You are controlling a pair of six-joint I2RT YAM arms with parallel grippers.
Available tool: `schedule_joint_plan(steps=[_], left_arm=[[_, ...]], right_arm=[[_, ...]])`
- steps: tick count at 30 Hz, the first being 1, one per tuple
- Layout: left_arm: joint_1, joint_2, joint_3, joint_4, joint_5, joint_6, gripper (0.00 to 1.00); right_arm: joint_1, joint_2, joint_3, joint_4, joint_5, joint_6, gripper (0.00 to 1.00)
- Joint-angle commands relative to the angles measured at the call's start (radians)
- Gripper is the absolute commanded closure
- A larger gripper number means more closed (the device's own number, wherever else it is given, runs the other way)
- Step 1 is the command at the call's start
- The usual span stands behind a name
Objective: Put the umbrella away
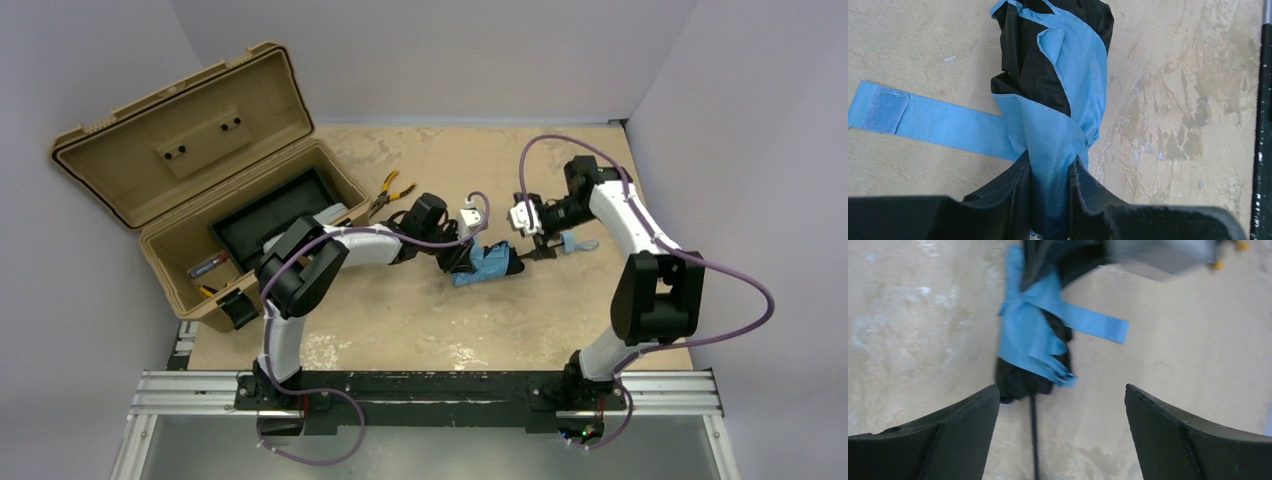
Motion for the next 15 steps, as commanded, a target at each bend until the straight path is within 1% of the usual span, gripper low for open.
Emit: schedule_joint_plan(steps=[1,2,3,6,8,9,11,15], left_arm=[[0.038,0.139,0.012,-0.374,0.067,-0.035,1.0],[0.048,0.159,0.031,-0.395,0.084,-0.044,1.0],[0.055,0.179,0.053,-0.42,0.099,-0.057,1.0],[0.078,0.227,0.114,-0.496,0.143,-0.084,1.0],[0.086,0.248,0.133,-0.518,0.155,-0.086,1.0],[0.088,0.254,0.138,-0.524,0.159,-0.086,1.0],[0.092,0.271,0.155,-0.539,0.176,-0.119,1.0],[0.101,0.305,0.193,-0.568,0.202,-0.148,1.0]], right_arm=[[0.014,-0.038,-0.179,-0.016,-0.056,-0.407,0.03],[0.025,-0.05,-0.206,0.043,-0.065,-0.402,0.02],[0.042,-0.063,-0.228,0.102,-0.055,-0.355,0.01],[0.101,-0.12,-0.311,0.327,-0.002,-0.198,0.01],[0.149,-0.162,-0.369,0.484,0.05,-0.058,0.01],[0.169,-0.173,-0.39,0.542,0.069,-0.019,0.01],[0.203,-0.174,-0.42,0.615,0.106,0.033,0.01],[0.247,-0.137,-0.448,0.662,0.176,0.07,0.02]])
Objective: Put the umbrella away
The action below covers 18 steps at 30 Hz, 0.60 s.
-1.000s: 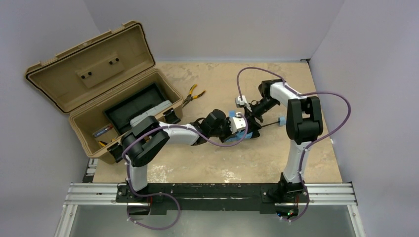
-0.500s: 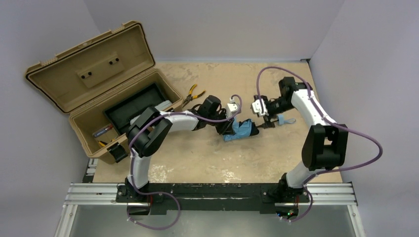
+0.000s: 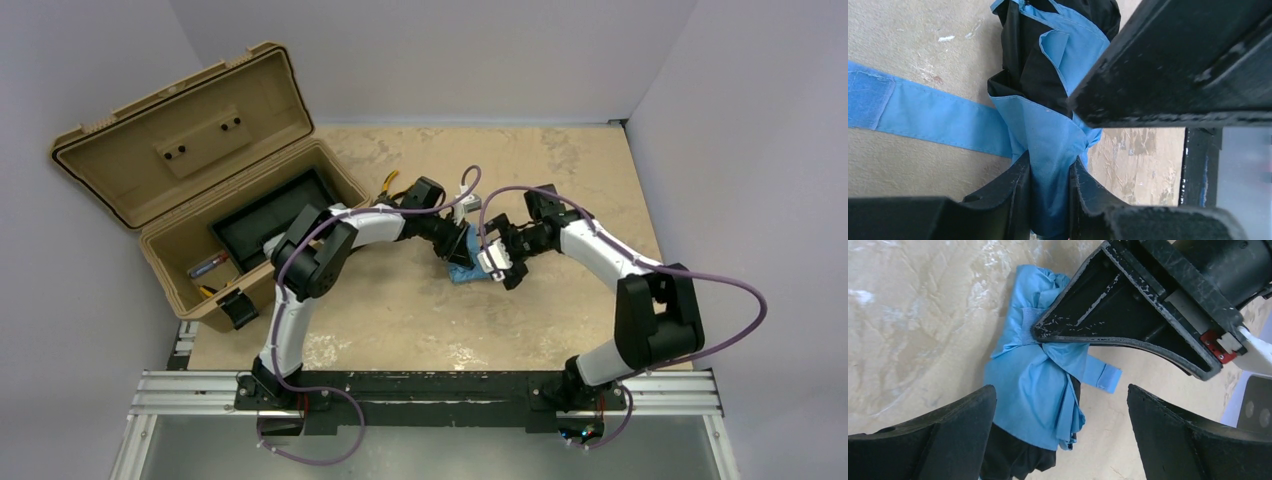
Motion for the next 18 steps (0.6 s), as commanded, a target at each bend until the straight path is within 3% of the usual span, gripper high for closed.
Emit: schedule_joint_plan(steps=[1,10,12,15,18], left_arm=[[0.004,0.142,-0.039,-0.324,-0.063,-0.016,1.0],[0.006,0.174,-0.01,-0.322,-0.027,-0.059,1.0],[0.005,0.172,-0.009,-0.318,-0.024,-0.067,1.0],[0.007,0.165,-0.009,-0.305,-0.023,-0.088,1.0],[0.012,0.14,-0.005,-0.264,-0.028,-0.142,0.97]], right_arm=[[0.035,0.022,-0.045,0.175,0.108,0.098,0.03],[0.112,0.091,-0.115,0.276,0.22,0.217,0.07],[0.132,0.11,-0.115,0.3,0.246,0.25,0.12],[0.157,0.152,-0.092,0.277,0.28,0.281,0.32],[0.176,0.193,-0.04,0.199,0.31,0.31,0.7]])
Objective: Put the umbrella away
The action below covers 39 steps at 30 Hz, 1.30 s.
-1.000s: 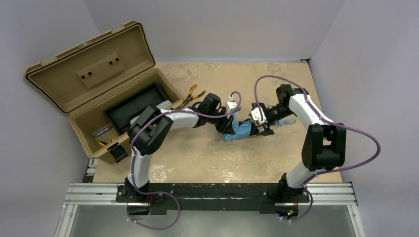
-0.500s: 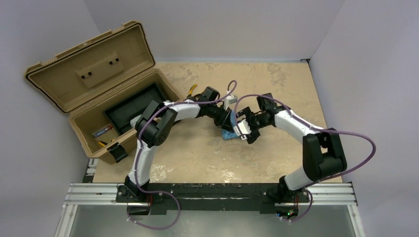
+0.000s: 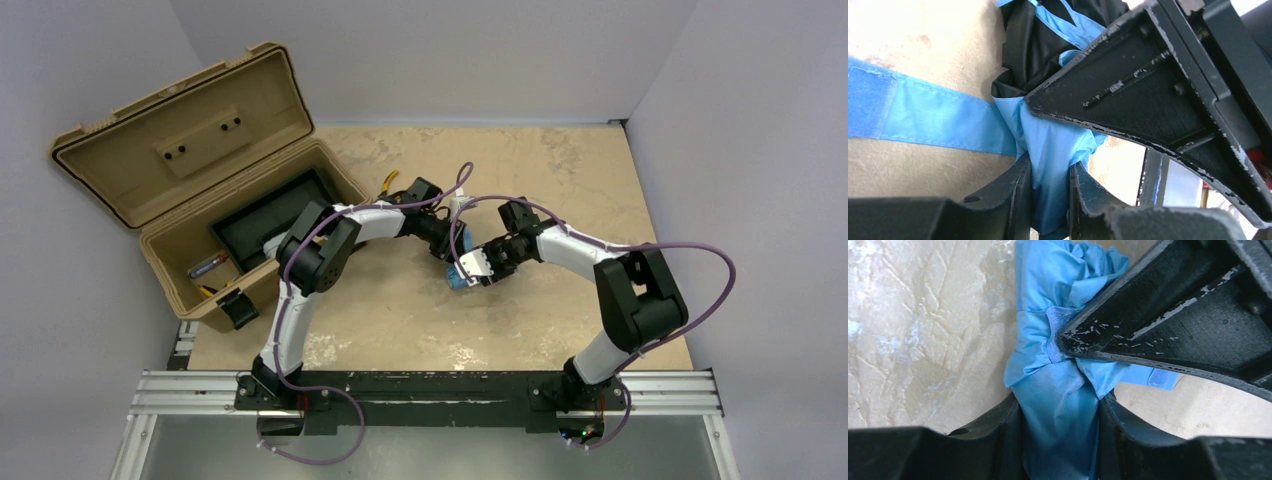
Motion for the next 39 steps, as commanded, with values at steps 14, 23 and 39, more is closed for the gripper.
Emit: schedule_joint_plan(steps=[14,23,39], left_arm=[[0.022,-0.371,-0.287,0.276,-0.324,-0.204,0.54],[-0.001,-0.712,-0.602,0.451,-0.509,-0.048,0.54],[-0.291,-0.853,-0.845,0.598,-0.828,0.396,0.44]], right_arm=[[0.014,0.165,0.081,-0.341,0.114,0.115,0.97],[-0.029,0.268,0.15,-0.53,0.065,0.047,0.98],[-0.031,0.489,0.257,-0.729,0.026,0.049,0.98]])
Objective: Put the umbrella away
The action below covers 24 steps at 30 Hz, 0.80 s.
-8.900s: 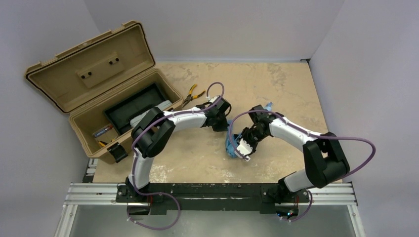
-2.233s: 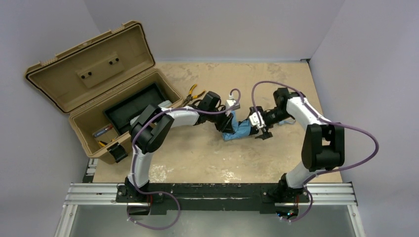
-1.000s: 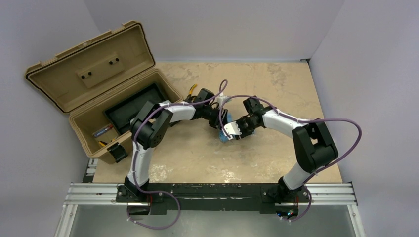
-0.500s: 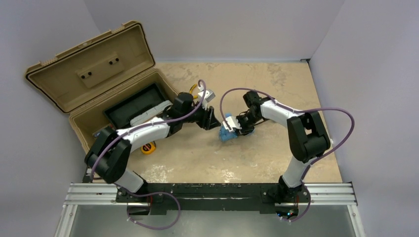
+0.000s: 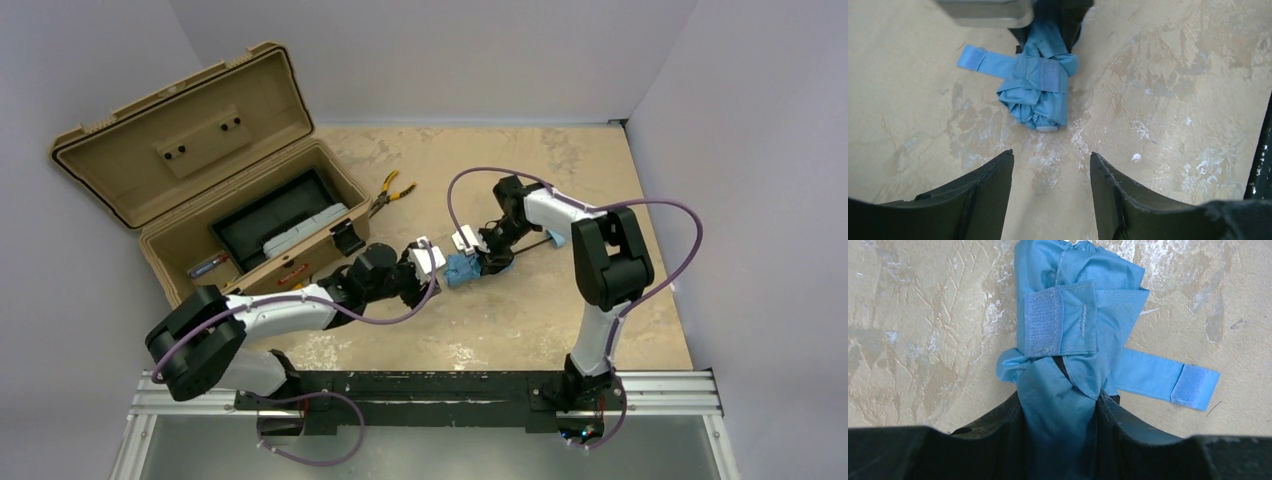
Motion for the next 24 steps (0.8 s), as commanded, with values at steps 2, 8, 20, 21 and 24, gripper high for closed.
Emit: schedule_joint_plan(steps=[2,8,20,21,24], left_arm=[[-0.115,0.075,0.095,0.007,-0.095,0.184,0.44],[-0.189,0.222,0.195,-0.004,-0.189,0.288,0.44],[-0.193,0.294,0.204,0.004,-0.118,0.361,0.44],[-0.193,0.303,0.204,0.015,-0.108,0.356,0.44],[-0.198,0.314,0.218,0.018,-0.055,0.329,0.44]], right_arm=[[0.02,0.189,-0.09,-0.308,0.133,0.058,0.98],[0.02,0.21,-0.093,-0.311,0.134,0.068,0.98],[0.017,0.227,-0.079,-0.308,0.125,0.074,0.98],[0.017,0.229,-0.078,-0.307,0.123,0.073,0.98],[0.017,0.227,-0.078,-0.287,0.118,0.088,0.98]])
